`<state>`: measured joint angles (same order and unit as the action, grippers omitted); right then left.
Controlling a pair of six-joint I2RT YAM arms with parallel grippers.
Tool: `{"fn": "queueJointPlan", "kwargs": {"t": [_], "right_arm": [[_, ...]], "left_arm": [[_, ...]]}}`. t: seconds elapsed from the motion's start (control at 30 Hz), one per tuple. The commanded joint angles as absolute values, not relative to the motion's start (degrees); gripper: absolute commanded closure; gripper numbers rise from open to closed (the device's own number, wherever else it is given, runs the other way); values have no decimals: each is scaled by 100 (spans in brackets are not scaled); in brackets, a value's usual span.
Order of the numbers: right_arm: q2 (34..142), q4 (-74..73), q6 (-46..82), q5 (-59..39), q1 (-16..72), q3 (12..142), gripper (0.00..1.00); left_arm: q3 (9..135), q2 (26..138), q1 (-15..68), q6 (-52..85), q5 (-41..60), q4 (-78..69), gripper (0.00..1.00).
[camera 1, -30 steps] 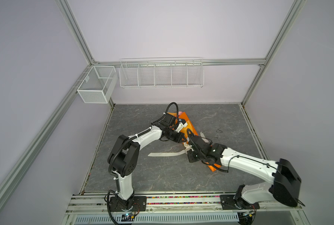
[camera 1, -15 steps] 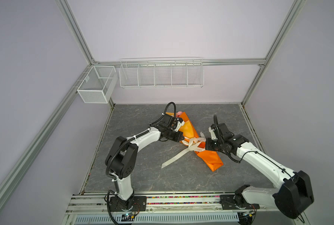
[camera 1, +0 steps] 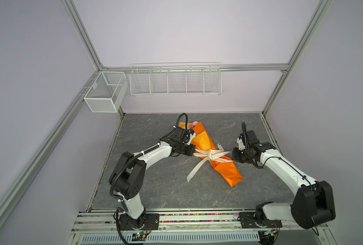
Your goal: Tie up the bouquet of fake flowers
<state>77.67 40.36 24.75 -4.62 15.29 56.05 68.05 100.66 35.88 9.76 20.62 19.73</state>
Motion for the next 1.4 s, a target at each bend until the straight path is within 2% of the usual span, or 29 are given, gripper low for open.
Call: {"fn": "queueJointPlan", "kwargs": {"t": [0.0, 0.1, 0.17, 0.23, 0.4, 0.53, 0.6, 0.63, 0.67, 0.7, 0.73, 1.07, 1.23, 1.3, 1.37], "right_arm": [[7913, 4040, 1958, -880, 1503, 5822, 94], [8044, 3992, 1632, -1507, 1517, 5938, 93], [8070, 4049, 1598, -1225, 1512, 5953, 93], [8172, 4302, 1623, -450, 1506, 6032, 93], [8522, 4408, 1317, -949, 1551, 6188, 93], [8536, 4366, 1381, -858, 1586, 6145, 93], [8520, 4359, 1423, -792, 1589, 6144, 93], [8510, 4368, 1416, -761, 1589, 6144, 93], [8516, 4371, 1417, -720, 1587, 6135, 93], [8511, 4390, 1423, -687, 1586, 6142, 93], [8524, 4418, 1424, -648, 1586, 6151, 93], [8544, 4412, 1456, -609, 1586, 6152, 93], [8552, 4395, 1468, -633, 1582, 6179, 93], [8558, 4395, 1484, -633, 1587, 6179, 93], [8563, 4403, 1496, -633, 1583, 6187, 93]], "left_arm": [[6727, 10069, 3566, 860, 2212, 1948, 100], [6819, 10151, 3592, 710, 2437, 2055, 100], [6831, 10137, 3629, 630, 2381, 2092, 100], [6838, 10124, 3647, 583, 2251, 2118, 100], [7039, 10195, 3771, 166, 2273, 2337, 100], [7374, 10447, 3851, 174, 1443, 2779, 98], [7512, 10585, 3852, 106, 1437, 2922, 98], [7499, 10604, 3850, 139, 1500, 2866, 92], [7467, 10600, 3852, 202, 1488, 2794, 73], [7442, 10576, 3850, 264, 1420, 2742, 60], [7361, 10511, 3850, 281, 1366, 2660, 54], [6355, 9458, 3852, -66, 1109, 1504, 50], [6160, 9398, 4074, -994, 2234, 1122, 55], [6108, 9453, 4352, -1597, 2269, 1098, 55], [6139, 9599, 4471, -1615, 2306, 993, 58]]}}
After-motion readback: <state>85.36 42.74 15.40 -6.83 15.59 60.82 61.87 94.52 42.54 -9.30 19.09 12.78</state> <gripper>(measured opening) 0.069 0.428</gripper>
